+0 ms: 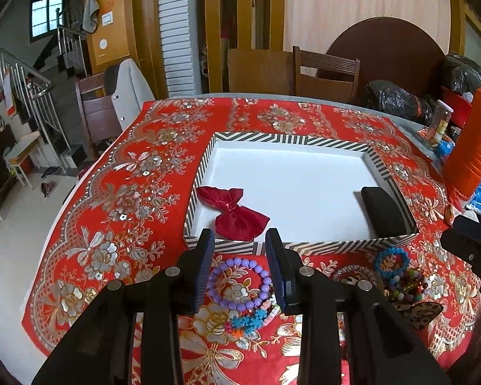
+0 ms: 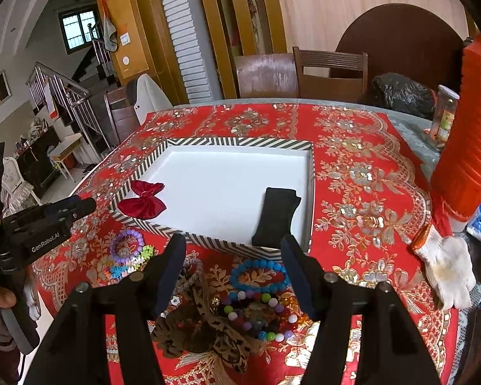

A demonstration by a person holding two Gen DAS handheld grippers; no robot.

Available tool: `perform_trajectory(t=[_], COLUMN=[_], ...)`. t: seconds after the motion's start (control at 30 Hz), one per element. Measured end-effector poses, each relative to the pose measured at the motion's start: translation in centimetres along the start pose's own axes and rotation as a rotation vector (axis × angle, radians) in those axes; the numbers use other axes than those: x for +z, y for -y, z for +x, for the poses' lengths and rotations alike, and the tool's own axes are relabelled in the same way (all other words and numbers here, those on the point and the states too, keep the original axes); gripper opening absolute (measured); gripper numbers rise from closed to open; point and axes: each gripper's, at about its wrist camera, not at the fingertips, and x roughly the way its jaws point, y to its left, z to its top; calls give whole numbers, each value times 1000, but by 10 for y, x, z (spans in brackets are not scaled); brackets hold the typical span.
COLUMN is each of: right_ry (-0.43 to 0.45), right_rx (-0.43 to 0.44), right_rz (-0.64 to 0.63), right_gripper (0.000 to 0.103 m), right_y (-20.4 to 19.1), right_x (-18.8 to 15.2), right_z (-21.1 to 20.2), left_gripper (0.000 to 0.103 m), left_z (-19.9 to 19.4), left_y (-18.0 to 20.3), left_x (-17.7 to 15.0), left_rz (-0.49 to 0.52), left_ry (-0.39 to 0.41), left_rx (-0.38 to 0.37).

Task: Organize jewelry
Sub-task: 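Grasp the purple bead bracelet with the left tool while the right tool grasps the grey beaded bracelet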

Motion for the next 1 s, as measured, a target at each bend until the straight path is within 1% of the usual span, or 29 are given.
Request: perform_trajectory(t=[0.33,0.43,0.6,0.7,0.83,0.93,1.0], right_ry=[-19,-22,-32,-41,-54,-82,-110], right_rx=[9,9,30,41,82,104,140], right_rz=[7,9,12,9,2,-4,-2], right_gripper=[65,65,65,65,65,64,62], right_y=[3,3,3,3,2,0,-2], right_x=[-3,-3,-6,-7,-8,-10,-11], right_z=[5,7,11,14,17,23,29], left_gripper=[25,25,25,25,25,25,25], left_z=[6,7,14,20,32,45,54], left_y=[-2,-10,-36,-44,-49,-54,-57], left_x=[-2,-1,3,-2,-14,-25,-31], left_rz=[-6,-32,-132,-160,-162,-175,-182], left_ry=[-22,-37,-88,-124,-168,-215,-241], left_rx=[-2,-25,-80,-108,-98,-94,-89])
